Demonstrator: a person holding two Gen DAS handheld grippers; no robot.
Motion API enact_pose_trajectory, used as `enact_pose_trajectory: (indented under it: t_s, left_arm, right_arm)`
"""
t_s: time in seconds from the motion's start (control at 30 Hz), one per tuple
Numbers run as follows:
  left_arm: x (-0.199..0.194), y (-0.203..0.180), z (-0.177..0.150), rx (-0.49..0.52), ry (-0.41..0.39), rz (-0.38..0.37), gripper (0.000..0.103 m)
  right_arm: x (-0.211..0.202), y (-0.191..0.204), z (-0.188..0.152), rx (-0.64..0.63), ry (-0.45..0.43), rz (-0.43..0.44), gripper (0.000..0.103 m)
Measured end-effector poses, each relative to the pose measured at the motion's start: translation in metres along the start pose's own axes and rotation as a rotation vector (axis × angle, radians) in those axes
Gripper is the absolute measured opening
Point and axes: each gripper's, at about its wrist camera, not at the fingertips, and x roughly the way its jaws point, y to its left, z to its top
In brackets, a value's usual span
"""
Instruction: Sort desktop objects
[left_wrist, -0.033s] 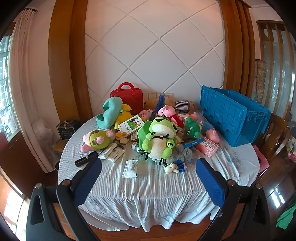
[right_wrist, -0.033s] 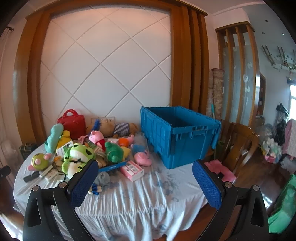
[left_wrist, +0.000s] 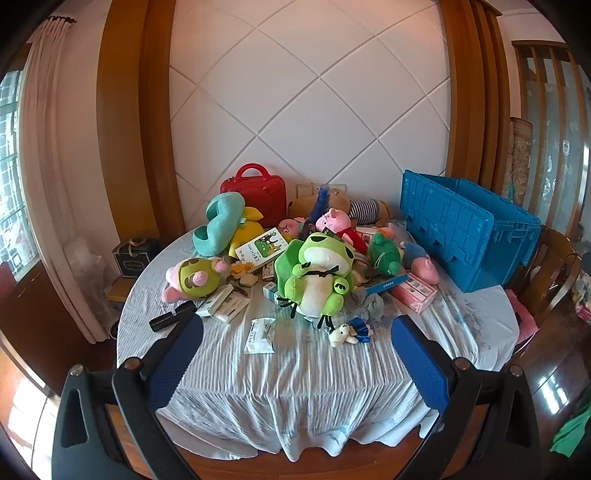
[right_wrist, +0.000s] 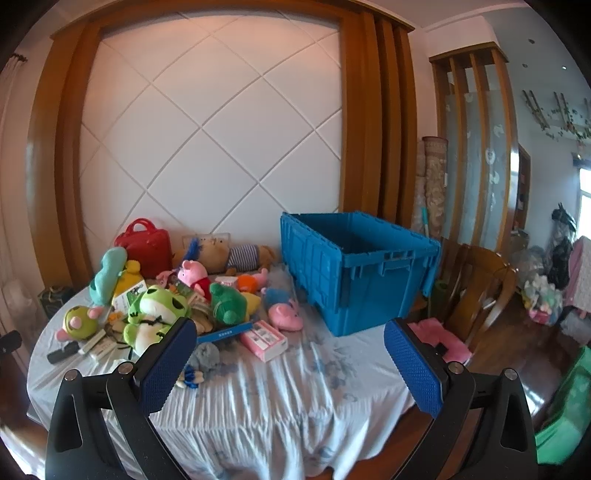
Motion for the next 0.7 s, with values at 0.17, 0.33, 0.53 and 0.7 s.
enact_pose_trajectory:
  t_s: [0.17, 0.33, 0.53, 0.7]
  left_arm:
    - [-0.004, 0.003, -0.002, -0.003, 0.003, 0.0, 0.103]
    - [0.004, 0.002, 0.0, -0.004, 0.026, 0.01, 0.103]
    - [0.001, 0.0, -0.003, 0.0, 0.016, 0.01, 0.103]
    - [0.0, -0.001, -0.002, -0.001, 0.017, 0.0, 0.103]
  right_arm:
    - [-0.001, -0.015, 0.002, -0.003, 0.009, 0.002, 0.103]
    - [0.002, -0.001, -0.007, 0.007, 0.003, 0.0, 0.103]
    - [-0.001, 0.007, -0.008, 0.01, 0.008, 0.003, 0.103]
    - [-0.002, 0.013, -0.011, 0.011, 0.015, -0.003, 0.103]
